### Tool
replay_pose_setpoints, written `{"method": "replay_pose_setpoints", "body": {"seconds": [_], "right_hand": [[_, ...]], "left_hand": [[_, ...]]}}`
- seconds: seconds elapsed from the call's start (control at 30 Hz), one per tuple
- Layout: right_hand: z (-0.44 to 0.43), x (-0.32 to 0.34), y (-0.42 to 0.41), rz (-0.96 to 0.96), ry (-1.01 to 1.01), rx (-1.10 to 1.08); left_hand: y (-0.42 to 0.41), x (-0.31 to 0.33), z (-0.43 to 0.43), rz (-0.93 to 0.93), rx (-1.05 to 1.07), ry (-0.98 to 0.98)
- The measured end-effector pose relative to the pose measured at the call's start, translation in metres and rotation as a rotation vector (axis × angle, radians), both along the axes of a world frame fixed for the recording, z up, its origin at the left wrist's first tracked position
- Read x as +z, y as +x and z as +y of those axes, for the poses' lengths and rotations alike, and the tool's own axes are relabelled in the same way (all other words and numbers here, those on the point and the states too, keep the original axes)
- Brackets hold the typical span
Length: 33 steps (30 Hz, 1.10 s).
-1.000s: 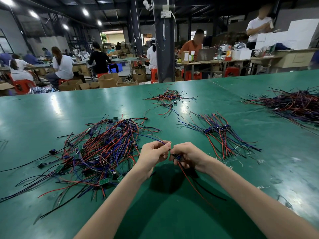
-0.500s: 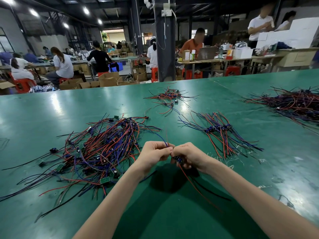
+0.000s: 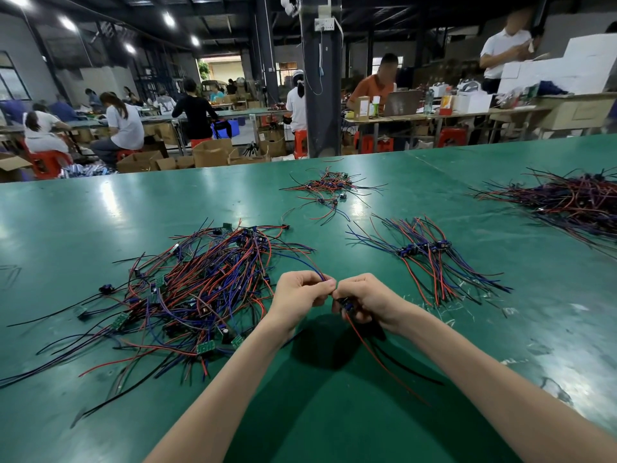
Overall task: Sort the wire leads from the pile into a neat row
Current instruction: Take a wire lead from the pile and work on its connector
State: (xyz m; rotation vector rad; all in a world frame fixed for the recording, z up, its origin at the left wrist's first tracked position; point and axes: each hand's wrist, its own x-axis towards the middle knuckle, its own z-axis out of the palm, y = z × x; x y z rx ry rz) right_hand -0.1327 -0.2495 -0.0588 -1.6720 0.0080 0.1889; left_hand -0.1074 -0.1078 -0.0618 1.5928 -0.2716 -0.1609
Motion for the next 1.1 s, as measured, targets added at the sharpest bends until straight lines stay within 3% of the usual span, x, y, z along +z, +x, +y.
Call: {"method": "replay_pose_setpoints", "body": {"seconds": [0.37, 0.57, 0.87, 1.1], "right_hand": [[0.001, -0.002, 0.001, -0.020, -0.028, -0.018], [0.001, -0.002, -0.001, -0.022, -0.064, 0.034], [0.002, -0.001, -0.003, -0.030, -0.073, 0.084], [0.001, -0.002, -0.002, -0.040, -0.065, 0.091]], "left_hand": [[0.009, -0.008, 0.003, -0.041, 0.042, 0.078], [0.023, -0.007, 0.018, -0.063, 0.198, 0.111], [0.029, -0.005, 0.032, -0.455, 0.370, 0.505], [0.030, -0.002, 0.034, -0.503, 0.438, 0.513]]}}
